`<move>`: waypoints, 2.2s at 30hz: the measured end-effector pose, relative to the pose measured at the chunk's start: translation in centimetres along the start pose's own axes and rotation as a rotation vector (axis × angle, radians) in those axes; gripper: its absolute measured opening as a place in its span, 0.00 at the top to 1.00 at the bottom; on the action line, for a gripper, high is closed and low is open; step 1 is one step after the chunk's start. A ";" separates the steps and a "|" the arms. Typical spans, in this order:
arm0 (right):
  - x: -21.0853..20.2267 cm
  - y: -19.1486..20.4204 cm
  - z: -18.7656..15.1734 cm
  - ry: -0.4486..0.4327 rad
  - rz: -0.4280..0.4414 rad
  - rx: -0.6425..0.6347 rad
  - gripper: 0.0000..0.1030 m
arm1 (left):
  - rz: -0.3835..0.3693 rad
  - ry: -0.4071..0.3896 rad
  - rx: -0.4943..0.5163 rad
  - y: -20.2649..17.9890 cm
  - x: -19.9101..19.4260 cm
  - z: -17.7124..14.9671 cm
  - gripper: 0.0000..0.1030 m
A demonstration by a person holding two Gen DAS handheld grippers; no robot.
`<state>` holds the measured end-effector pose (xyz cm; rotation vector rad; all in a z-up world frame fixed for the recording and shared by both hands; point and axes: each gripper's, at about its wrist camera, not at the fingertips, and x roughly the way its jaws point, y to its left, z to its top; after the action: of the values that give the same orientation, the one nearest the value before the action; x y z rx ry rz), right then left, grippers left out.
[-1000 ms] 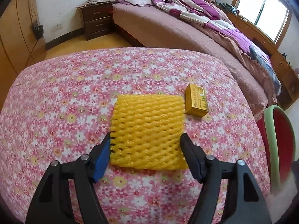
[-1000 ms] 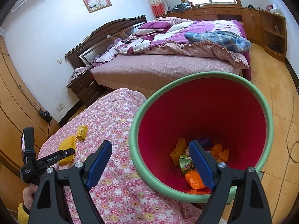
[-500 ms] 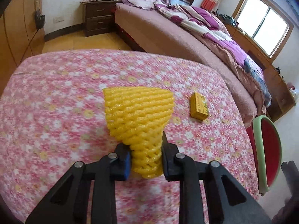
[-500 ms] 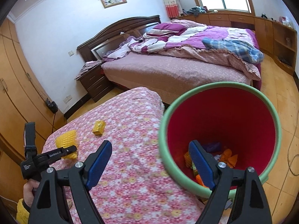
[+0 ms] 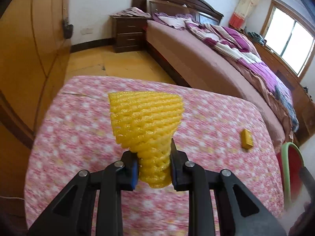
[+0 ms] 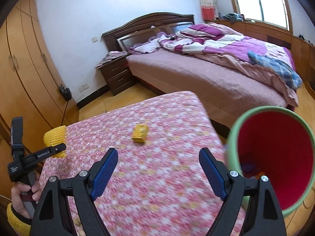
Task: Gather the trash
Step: 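Grasp the yellow foam mesh net with the left gripper while the right grasps the yellow box, then carry the yellow mesh net and yellow box over the red bucket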
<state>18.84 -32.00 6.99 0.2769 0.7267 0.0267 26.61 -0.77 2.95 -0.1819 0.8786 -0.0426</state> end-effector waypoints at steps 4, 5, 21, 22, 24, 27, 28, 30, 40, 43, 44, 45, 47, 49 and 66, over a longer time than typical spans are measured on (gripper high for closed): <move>3.7 2.1 0.1 0.059 0.018 -0.015 0.16 | 0.002 -0.008 -0.031 1.6 0.5 -0.6 0.75; 4.5 2.4 0.0 0.072 0.020 -0.020 0.16 | 0.008 -0.004 -0.041 2.1 0.9 -0.8 0.75; 13.8 3.4 0.6 0.143 -0.047 -0.055 0.37 | -0.037 0.000 -0.045 1.1 3.6 -2.6 0.75; 14.0 3.4 0.6 0.147 -0.050 -0.061 0.41 | -0.038 -0.001 -0.044 1.1 3.5 -2.6 0.75; 14.3 3.6 0.5 0.145 -0.061 -0.076 0.47 | -0.045 -0.001 -0.043 0.9 3.6 -2.7 0.75; 14.5 4.1 0.5 0.149 -0.065 -0.095 0.63 | -0.058 -0.002 -0.036 0.7 3.7 -2.9 0.75; 14.6 4.3 0.5 0.151 -0.070 -0.106 0.68 | -0.059 -0.002 -0.035 0.7 3.6 -2.9 0.75; 14.6 4.6 0.5 0.156 -0.059 -0.123 0.70 | -0.061 -0.003 -0.032 0.6 3.5 -3.0 0.75; 10.1 5.9 -0.2 0.106 0.015 -0.158 0.70 | -0.079 -0.028 -0.018 0.0 2.2 -3.3 0.75; 7.9 5.8 -0.4 0.077 0.039 -0.142 0.70 | -0.087 -0.039 -0.006 -0.4 1.4 -3.4 0.75; 7.2 5.7 -0.5 0.068 0.043 -0.136 0.70 | -0.090 -0.042 -0.002 -0.4 1.2 -3.4 0.75; 6.2 5.5 -0.6 0.058 0.050 -0.129 0.70 | -0.092 -0.048 0.004 -0.7 0.9 -3.5 0.75; 4.9 5.3 -0.8 0.044 0.054 -0.122 0.70 | -0.088 -0.056 0.020 -1.2 0.4 -3.5 0.75; 3.2 4.7 -1.0 0.024 0.057 -0.109 0.70 | -0.090 -0.061 0.030 -1.6 -0.1 -3.5 0.75; -7.7 -4.4 -5.0 -0.100 -0.029 0.067 0.70 | -0.184 -0.098 0.125 -7.9 -7.1 -6.0 0.75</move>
<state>9.44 -35.94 7.32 0.3292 0.6324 -0.0390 17.79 -8.58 6.03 -0.1459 0.7569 -0.2578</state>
